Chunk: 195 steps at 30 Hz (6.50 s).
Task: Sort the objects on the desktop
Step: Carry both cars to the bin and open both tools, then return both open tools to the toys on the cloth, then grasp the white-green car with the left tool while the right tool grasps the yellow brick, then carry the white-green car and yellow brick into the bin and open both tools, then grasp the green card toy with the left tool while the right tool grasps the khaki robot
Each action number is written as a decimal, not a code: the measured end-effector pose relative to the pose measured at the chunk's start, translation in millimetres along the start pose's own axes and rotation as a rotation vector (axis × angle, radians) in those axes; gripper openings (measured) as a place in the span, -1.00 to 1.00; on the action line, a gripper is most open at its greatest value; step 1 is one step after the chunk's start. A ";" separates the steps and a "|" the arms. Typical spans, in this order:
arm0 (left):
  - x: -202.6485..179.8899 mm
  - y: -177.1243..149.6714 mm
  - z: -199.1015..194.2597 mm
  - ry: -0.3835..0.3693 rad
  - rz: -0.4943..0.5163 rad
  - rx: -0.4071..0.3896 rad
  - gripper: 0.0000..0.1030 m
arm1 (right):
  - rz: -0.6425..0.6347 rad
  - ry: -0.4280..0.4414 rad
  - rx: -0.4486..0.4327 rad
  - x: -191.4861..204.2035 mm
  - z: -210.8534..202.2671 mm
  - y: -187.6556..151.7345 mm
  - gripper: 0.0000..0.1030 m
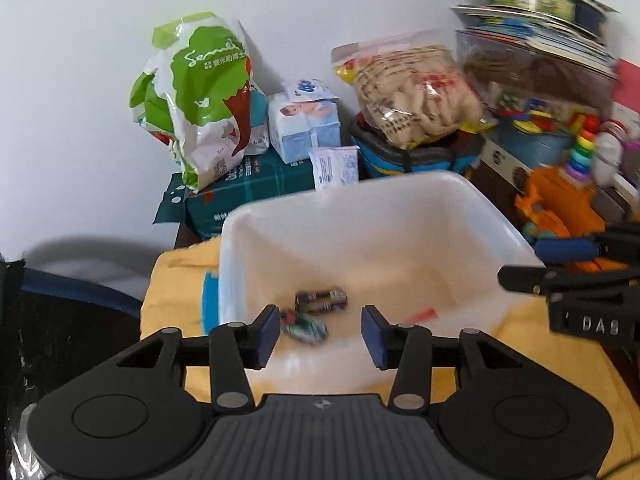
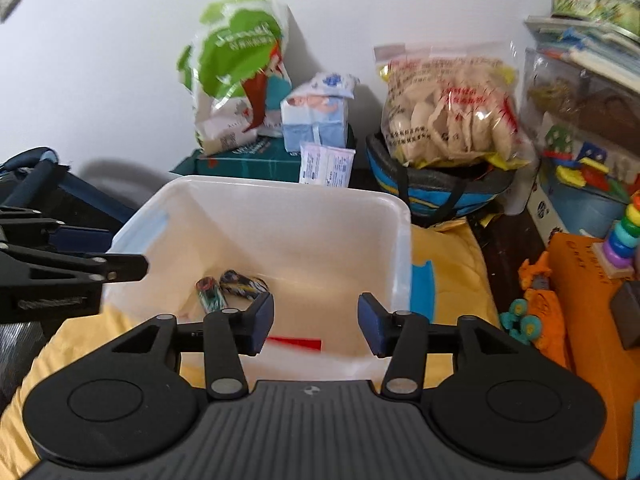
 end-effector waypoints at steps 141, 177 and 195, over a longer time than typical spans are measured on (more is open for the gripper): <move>-7.9 17.3 -26.3 -0.081 0.027 -0.090 -0.34 | -0.138 0.003 -0.047 39.0 -45.1 21.3 -0.47; -12.5 -127.5 -28.5 -0.043 -0.023 0.192 0.20 | -0.067 0.073 0.225 55.5 -20.2 -97.5 0.40; 30.7 -175.4 -19.2 -0.127 -0.150 0.279 0.20 | -0.161 0.148 0.305 106.7 26.6 -131.2 -0.14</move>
Point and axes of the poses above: each gripper's, at about its wrist camera, not at the fingertips, and z roughly the way its jaws point, x to its left, y to its top, the point moved 1 cm from there along z, roughly the way its jaws point, and after that the axes turned 4 degrees about -x, right-handed, at the moved point
